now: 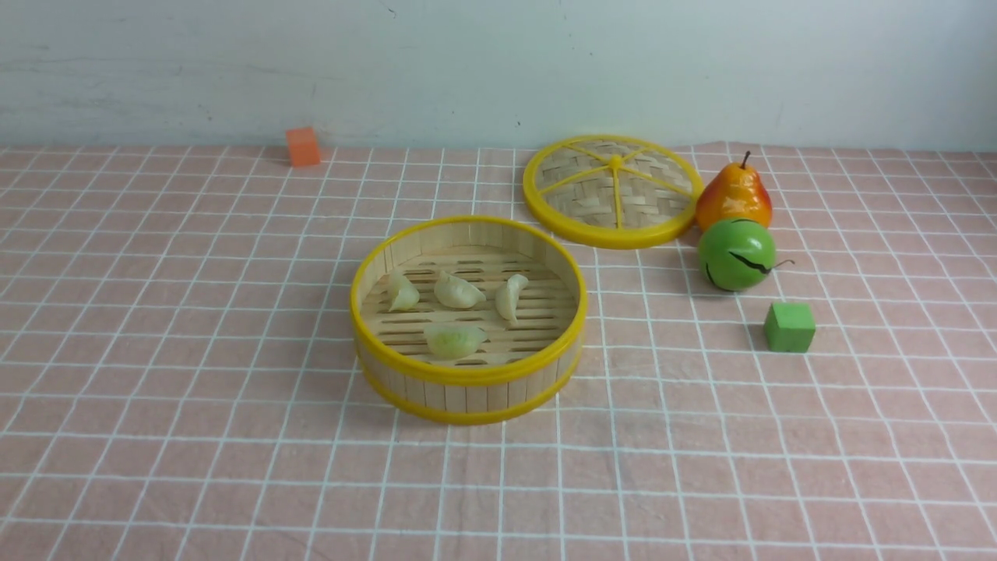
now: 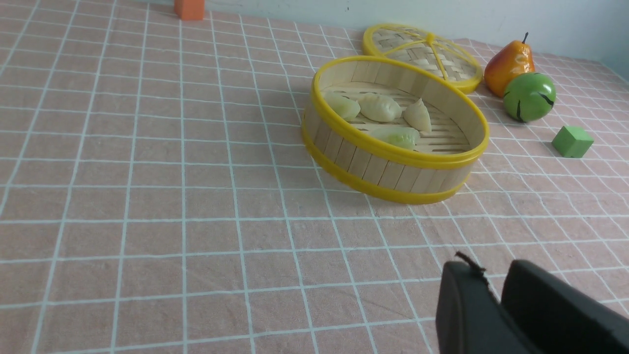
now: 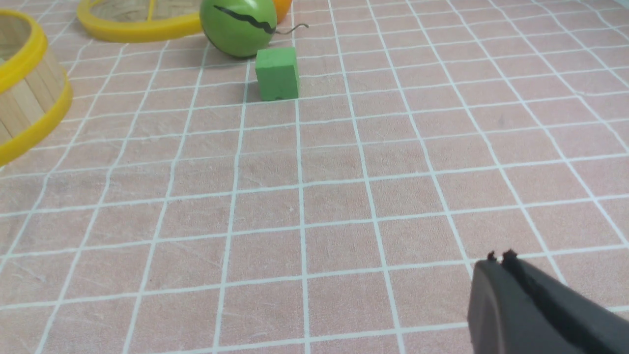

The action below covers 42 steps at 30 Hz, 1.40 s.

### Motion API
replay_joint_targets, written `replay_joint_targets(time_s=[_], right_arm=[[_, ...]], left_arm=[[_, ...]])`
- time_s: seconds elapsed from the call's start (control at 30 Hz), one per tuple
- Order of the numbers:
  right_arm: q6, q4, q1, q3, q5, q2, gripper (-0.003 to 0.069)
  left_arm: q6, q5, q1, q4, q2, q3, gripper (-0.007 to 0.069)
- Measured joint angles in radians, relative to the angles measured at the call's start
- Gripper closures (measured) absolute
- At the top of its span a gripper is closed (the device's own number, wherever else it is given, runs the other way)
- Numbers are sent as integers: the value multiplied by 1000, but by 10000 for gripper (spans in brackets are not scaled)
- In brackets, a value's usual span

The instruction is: Put the dumplings into the steamer on the table with the pink tablecloth.

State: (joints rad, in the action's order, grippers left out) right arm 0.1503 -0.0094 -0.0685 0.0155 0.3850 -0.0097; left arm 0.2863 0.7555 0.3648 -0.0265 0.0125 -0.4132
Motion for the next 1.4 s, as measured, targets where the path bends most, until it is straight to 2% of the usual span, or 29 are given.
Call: replay_joint_targets(time_s=[1.1, 1.27, 1.4], right_arm=[[0, 0, 0, 0, 3, 0, 660], [0, 0, 0, 0, 3, 0, 659], [0, 0, 0, 0, 3, 0, 655]], left_arm=[[0, -15, 0, -23, 0, 8, 483], [0, -295, -32, -23, 0, 126, 496], [0, -535, -134, -22, 0, 250, 545]])
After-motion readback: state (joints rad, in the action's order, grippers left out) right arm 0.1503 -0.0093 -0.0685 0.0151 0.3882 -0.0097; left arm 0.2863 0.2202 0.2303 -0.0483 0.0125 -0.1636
